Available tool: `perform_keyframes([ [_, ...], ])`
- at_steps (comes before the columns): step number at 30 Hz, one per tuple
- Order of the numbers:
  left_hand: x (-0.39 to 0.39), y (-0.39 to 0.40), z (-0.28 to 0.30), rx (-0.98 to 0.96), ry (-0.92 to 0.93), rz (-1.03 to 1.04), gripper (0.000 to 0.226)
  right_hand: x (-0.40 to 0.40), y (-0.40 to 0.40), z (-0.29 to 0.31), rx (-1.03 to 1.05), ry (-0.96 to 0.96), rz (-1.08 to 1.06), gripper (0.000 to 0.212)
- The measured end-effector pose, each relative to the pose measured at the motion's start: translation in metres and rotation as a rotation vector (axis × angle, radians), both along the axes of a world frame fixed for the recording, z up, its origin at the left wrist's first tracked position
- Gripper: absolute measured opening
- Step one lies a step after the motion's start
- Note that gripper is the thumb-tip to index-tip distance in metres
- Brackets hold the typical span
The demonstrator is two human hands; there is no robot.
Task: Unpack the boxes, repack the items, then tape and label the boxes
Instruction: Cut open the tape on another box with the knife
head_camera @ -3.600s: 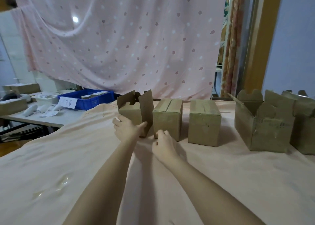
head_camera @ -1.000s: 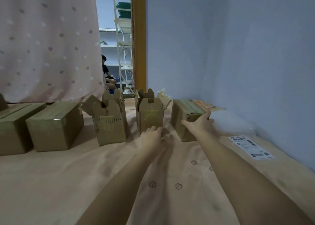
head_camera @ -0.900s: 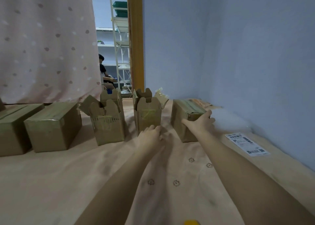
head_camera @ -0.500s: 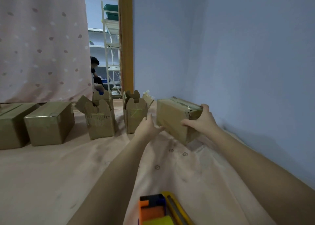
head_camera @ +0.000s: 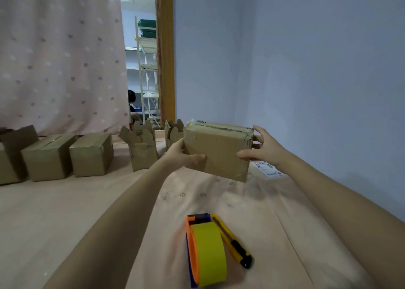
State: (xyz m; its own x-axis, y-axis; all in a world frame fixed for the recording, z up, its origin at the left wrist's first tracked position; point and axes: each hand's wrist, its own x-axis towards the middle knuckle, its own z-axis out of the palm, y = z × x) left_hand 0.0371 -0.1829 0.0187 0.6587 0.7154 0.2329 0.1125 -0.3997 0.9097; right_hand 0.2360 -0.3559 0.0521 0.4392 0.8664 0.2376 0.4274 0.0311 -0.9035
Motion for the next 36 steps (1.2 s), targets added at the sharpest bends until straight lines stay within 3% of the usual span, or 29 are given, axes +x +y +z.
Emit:
perform_keyframes([
  [3, -0.025, -0.012, 0.005, 0.026, -0.049, 0.066, 0.058, -0.024, -0.003, 0.002, 0.09, 0.017, -0.02, 0.096],
  [7, -0.071, -0.026, 0.008, 0.101, -0.13, 0.192, 0.054, -0.071, 0.001, 0.003, 0.158, -0.177, 0.0, 0.048],
  [11, -0.134, -0.044, 0.005, 0.136, -0.152, 0.304, 0.055, -0.123, 0.008, -0.001, 0.176, -0.274, 0.008, 0.056],
  [15, -0.196, -0.069, -0.013, 0.133, -0.116, 0.427, 0.06, -0.172, 0.009, -0.022, 0.109, -0.259, 0.051, 0.075],
  [19, -0.24, -0.093, -0.043, 0.11, -0.073, 0.493, 0.064, -0.209, 0.002, -0.051, 0.042, -0.245, 0.092, 0.077],
  [31, -0.269, -0.126, -0.106, 0.046, -0.043, 0.547, 0.058, -0.247, -0.028, -0.089, -0.205, -0.487, 0.112, 0.051],
  [36, -0.266, -0.127, -0.111, 0.041, -0.044, 0.553, 0.06, -0.254, -0.037, -0.09, -0.177, -0.599, 0.082, 0.045],
])
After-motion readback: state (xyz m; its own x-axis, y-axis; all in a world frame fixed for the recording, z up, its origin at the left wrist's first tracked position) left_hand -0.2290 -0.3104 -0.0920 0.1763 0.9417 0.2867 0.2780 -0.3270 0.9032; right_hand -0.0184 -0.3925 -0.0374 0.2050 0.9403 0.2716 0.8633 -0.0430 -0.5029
